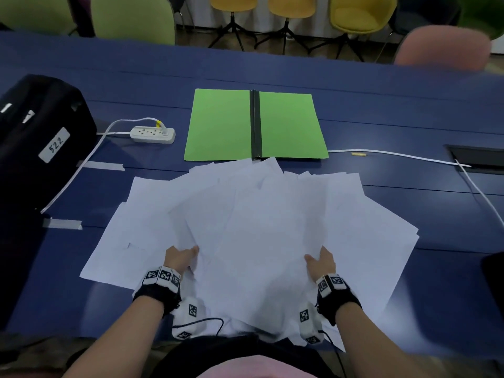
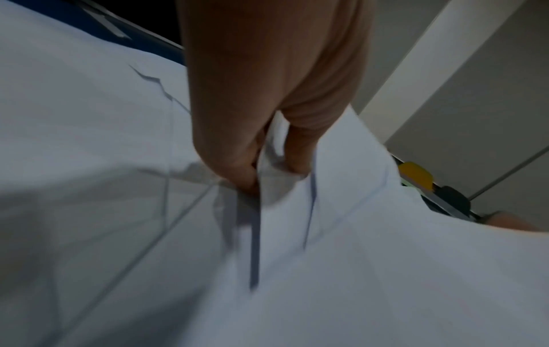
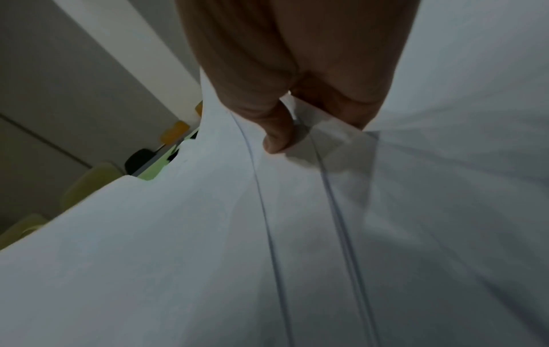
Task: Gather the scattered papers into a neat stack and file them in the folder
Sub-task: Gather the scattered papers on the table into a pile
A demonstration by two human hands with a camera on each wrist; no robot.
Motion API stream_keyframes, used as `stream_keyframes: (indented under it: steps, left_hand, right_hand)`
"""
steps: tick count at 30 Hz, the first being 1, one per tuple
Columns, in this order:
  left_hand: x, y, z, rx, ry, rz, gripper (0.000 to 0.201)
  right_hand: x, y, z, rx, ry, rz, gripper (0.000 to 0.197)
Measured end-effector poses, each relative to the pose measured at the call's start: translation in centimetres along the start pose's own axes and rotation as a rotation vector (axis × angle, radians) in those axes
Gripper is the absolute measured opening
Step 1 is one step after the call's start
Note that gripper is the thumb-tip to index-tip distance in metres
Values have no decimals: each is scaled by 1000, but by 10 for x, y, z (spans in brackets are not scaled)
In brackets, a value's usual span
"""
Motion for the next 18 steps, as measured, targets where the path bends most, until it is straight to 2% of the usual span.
stream_keyframes:
  steps: [2,4,5,7,10,12,13,15,18]
  left_hand:
    - [-3,-4,-16,-24,55,7,37]
    - [-9,-6,-25,-53,40,48,76]
    - [-13,-6,-29,-94,35,80,91]
    - [-14,-5,-33,-167,24,83,106]
    - [-15,-2,-32,-101,28,58,103]
    - [-14,4,-29,2,23,53,97]
    - [-15,5,-27,43,13,42,95]
    - [-13,4,-27,98,-21,34,83]
    - [-13,-2,-34,181,-39,3,52]
  right_hand:
    - [-4,4,-10,-39,74,33,44]
    - [-4,3,-16,-61,105,72,22]
    - [-3,1,-11,-59,59,83,13]
    - [1,-10,10,14,-123,30,24]
    - [3,-40,61,13,-406,-229,57]
    - [-2,-68,93,-17,-519,-441,78]
    - [-1,-81,103,-10,-541,-512,87]
    - [-3,-93,116,-16,-504,-558,97]
    - [6,-86,114,13,-382,-441,92]
Point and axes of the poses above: each hand's wrist, its own x-axis towards the middle knuckle, its own z-axis out of the back of the hand, y = z × x, the point moved 4 cm from there along x, towards the middle knuckle, and after that the axes turned 5 degrees about y, right-handed, at the moved point
